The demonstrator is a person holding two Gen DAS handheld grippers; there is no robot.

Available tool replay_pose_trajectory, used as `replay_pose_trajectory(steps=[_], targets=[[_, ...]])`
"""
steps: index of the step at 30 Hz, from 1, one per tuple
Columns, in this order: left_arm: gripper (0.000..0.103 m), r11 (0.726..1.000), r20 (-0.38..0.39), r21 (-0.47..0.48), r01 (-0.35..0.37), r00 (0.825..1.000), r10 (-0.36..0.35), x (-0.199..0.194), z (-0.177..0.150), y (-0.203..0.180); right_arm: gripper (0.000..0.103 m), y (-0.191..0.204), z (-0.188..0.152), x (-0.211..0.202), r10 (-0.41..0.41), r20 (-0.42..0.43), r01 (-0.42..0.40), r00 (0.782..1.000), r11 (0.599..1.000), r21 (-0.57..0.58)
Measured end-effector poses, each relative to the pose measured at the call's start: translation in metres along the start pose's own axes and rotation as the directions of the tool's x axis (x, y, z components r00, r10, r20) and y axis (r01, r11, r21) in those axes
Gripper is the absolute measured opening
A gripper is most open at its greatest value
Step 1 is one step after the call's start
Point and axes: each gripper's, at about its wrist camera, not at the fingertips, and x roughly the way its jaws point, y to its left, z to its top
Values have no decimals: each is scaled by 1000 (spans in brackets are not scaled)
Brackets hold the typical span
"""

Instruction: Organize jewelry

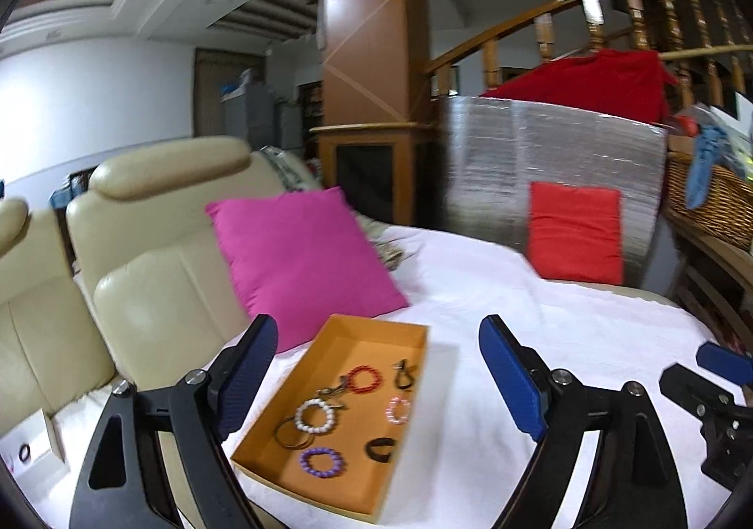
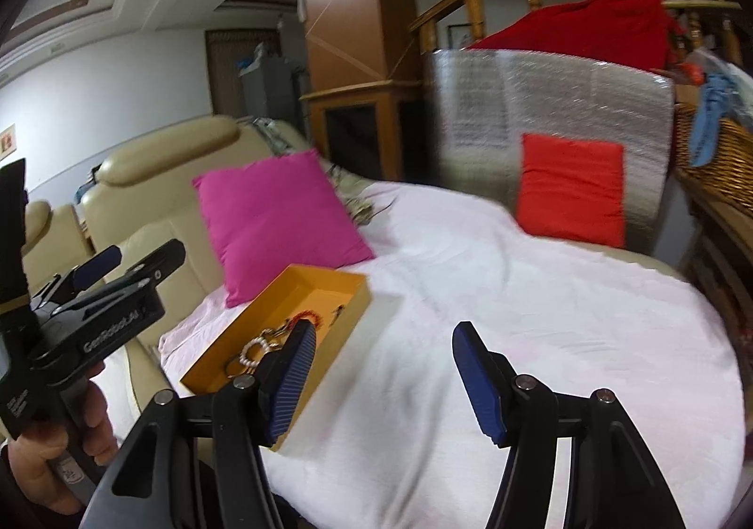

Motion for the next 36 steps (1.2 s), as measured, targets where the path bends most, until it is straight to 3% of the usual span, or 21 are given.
replay_pose_trajectory(steps=[3,7,11,13,17,25,36], targets=[[102,1000,17,2,-7,1000,7,-26,7,-13,67,-9,3,-27,-29,26,29,999,1000,-1],[103,999,65,-6,-37,997,37,-63,14,-12,69,-10,3,-51,-9,35,8,999,1000,13],[103,999,24,-42,-10,1000,11,-79,18,9,70,3,-3,-62,31,30,-32,999,999,31],[103,999,-6,-13,-30,1000,30,-79,17,18,72,16,-5,-60,57,21,-58,998,997,49],[103,989,-20,75,-124,992,126,-71,9,34,74,42,-10,-44,99,-15,-97,995,993,69],[103,975,-52,38,-217,974,219,-37,0,75,74,84,-9,-4,133,-78,-128,988,990,63],[103,968,-107,82,-236,964,244,16,-16,73,74,88,-7,43,142,-99,-135,985,988,70]])
